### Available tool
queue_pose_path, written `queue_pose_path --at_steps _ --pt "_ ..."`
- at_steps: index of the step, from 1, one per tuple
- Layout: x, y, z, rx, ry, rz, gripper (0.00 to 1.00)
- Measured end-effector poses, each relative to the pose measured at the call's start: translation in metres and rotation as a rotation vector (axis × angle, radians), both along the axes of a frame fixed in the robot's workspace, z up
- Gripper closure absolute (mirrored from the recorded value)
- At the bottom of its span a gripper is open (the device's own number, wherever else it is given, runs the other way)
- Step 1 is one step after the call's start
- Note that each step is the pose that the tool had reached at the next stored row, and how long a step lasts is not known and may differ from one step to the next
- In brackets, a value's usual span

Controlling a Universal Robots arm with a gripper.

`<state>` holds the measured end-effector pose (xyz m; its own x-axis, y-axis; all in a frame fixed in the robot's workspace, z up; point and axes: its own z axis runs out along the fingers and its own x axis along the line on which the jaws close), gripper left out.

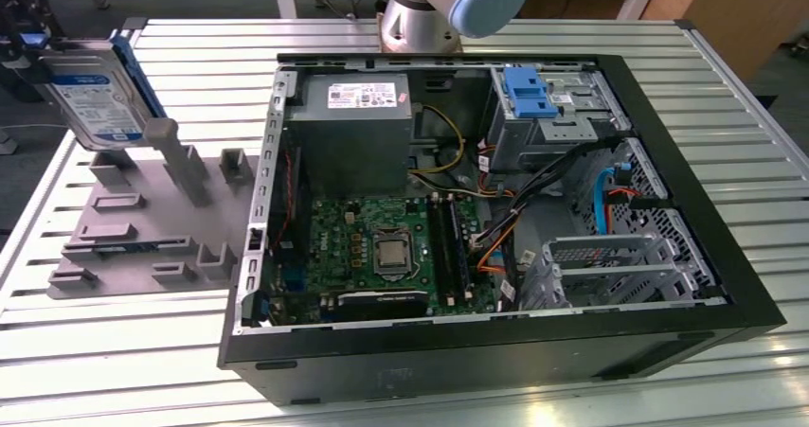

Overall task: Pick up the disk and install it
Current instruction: 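Pick up the disk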

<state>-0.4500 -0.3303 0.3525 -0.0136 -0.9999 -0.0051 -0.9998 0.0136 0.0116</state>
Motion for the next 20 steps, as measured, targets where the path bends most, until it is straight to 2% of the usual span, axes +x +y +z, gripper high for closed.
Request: queue_pose_path --at_steps 20 --pt "0.0 0.0 0.0067 -0.0002 0.0003 0.0 0.63"
